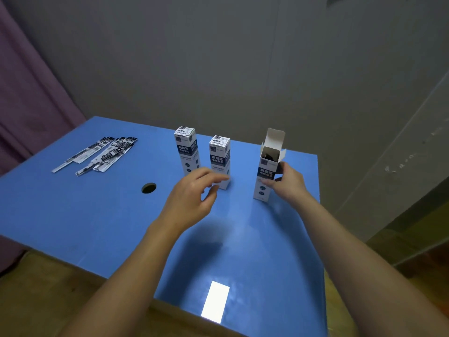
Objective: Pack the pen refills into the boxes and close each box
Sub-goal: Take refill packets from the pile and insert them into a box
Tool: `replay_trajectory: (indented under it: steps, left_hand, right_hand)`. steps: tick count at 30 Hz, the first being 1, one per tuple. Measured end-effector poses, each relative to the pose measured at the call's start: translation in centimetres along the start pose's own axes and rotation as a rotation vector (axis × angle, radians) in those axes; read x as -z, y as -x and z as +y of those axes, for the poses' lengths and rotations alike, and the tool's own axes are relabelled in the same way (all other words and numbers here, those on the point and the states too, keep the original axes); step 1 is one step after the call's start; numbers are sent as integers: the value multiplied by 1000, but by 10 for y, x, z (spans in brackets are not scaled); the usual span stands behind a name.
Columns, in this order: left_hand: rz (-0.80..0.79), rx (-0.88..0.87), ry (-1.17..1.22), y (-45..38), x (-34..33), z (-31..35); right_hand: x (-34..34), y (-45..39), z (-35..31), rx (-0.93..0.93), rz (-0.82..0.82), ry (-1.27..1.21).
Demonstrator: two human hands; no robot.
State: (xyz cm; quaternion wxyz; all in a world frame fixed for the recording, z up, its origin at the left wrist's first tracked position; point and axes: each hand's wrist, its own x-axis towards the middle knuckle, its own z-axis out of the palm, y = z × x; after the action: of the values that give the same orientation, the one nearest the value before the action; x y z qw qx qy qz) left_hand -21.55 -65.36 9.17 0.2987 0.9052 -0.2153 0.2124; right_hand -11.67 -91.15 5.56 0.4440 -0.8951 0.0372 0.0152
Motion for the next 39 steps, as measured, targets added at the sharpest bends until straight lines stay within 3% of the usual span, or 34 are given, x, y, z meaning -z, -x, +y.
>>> replay_trajectory:
  steps: [5, 9, 13, 20, 30, 39]
  left_hand:
    - [-12, 87, -32, 4, 0, -7]
    - [-27, 167, -59, 12, 1, -13]
    - [-6, 267, -108, 32, 7, -14]
    - [-1, 515, -254, 81, 38, -29]
    - [60, 850, -390, 157, 130, -91]
    - [114, 843, -332, 200, 203, -173]
  right_hand:
    - [-4, 3, 9, -91, -91, 172]
    - [3, 26, 4, -172, -187, 505]
    - [-18, 57, -8, -29, -430, 771]
    - [-81, 83, -57, 383, -388, 673]
    - [-182, 90, -149, 569, -467, 669]
    - [-293, 111, -225, 557, -457, 638]
